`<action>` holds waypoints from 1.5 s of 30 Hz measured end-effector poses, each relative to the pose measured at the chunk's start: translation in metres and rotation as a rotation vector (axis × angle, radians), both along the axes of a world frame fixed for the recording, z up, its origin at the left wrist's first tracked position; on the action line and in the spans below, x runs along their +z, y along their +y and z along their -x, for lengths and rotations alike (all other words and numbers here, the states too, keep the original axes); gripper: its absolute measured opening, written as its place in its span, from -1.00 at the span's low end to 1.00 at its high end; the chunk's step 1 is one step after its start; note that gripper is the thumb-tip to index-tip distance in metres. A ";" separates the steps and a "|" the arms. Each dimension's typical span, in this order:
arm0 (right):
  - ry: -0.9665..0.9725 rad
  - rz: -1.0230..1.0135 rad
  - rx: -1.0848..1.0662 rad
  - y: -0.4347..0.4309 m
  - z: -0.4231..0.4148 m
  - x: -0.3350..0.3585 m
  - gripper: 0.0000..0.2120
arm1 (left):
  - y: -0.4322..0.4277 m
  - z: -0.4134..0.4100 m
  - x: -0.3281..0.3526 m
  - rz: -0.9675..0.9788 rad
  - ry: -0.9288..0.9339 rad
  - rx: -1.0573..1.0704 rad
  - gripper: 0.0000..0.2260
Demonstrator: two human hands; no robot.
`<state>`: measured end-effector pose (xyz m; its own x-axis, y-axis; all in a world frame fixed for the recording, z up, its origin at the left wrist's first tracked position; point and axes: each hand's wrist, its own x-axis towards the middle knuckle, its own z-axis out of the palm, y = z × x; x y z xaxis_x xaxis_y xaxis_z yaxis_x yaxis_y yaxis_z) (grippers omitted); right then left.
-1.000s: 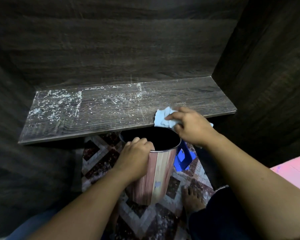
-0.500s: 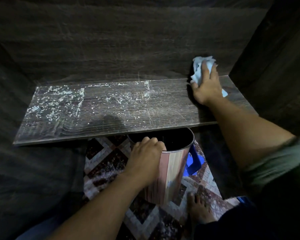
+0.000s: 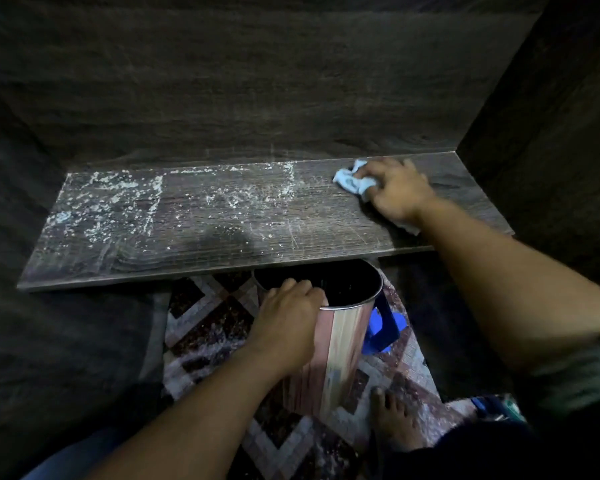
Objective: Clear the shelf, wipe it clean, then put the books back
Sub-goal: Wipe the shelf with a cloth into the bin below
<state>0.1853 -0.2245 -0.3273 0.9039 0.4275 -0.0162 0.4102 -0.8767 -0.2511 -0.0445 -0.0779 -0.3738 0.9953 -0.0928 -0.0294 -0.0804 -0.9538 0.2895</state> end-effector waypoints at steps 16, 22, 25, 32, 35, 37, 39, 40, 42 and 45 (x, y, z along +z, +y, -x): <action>-0.078 0.010 -0.369 -0.078 -0.008 -0.022 -0.43 | 0.001 0.000 0.000 0.010 -0.013 -0.004 -0.71; -0.122 -0.041 0.027 -0.006 0.050 -0.027 -0.33 | 0.002 0.001 0.001 0.007 -0.022 -0.003 -0.69; -0.081 -0.209 0.140 0.005 0.070 -0.024 -0.43 | 0.004 0.002 0.002 0.020 -0.021 -0.001 -0.69; -0.131 -0.032 -0.409 -0.056 0.004 -0.009 -0.51 | 0.014 0.010 0.002 0.041 -0.002 0.002 -0.74; -0.069 0.044 -0.386 -0.057 0.001 -0.021 -0.51 | 0.017 0.013 0.002 0.039 -0.001 0.004 -0.75; -0.097 0.028 -0.260 -0.036 0.008 -0.022 -0.54 | 0.018 0.014 0.001 0.034 -0.001 0.007 -0.76; -0.088 -0.010 -0.101 -0.012 0.023 -0.020 -0.55 | 0.019 0.014 0.000 0.032 0.007 0.003 -0.76; -0.067 -0.033 -0.024 -0.002 0.033 -0.020 -0.54 | 0.019 0.015 0.000 0.032 0.011 -0.001 -0.74; 0.004 -0.095 0.105 0.011 0.055 -0.018 -0.47 | 0.021 0.015 0.002 0.037 0.029 -0.009 -0.73; 0.121 -0.191 0.205 0.014 0.083 -0.013 -0.46 | 0.022 0.016 0.009 0.039 0.064 -0.024 -0.74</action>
